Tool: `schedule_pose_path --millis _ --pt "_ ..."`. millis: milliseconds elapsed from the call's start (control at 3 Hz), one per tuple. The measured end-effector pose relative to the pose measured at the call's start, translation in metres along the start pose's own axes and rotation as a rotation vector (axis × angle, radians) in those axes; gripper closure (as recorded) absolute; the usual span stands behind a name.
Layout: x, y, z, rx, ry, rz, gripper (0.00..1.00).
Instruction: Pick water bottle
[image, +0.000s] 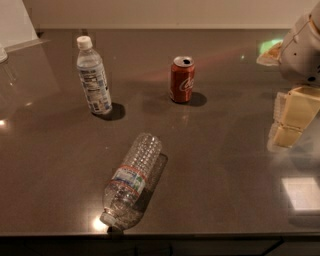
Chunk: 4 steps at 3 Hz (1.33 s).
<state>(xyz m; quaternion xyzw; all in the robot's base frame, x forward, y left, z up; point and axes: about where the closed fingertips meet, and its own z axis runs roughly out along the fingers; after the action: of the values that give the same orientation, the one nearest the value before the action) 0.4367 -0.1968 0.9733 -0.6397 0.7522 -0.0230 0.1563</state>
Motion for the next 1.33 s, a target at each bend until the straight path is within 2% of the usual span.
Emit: schedule_pose_path --millis 667,1333 --pt "-0.065 0.037 0.036 -0.120 -0.075 -0.302 0.00" --pt "-0.136 0.081 0.065 -0.181 -0.174 -0.612 0.00"
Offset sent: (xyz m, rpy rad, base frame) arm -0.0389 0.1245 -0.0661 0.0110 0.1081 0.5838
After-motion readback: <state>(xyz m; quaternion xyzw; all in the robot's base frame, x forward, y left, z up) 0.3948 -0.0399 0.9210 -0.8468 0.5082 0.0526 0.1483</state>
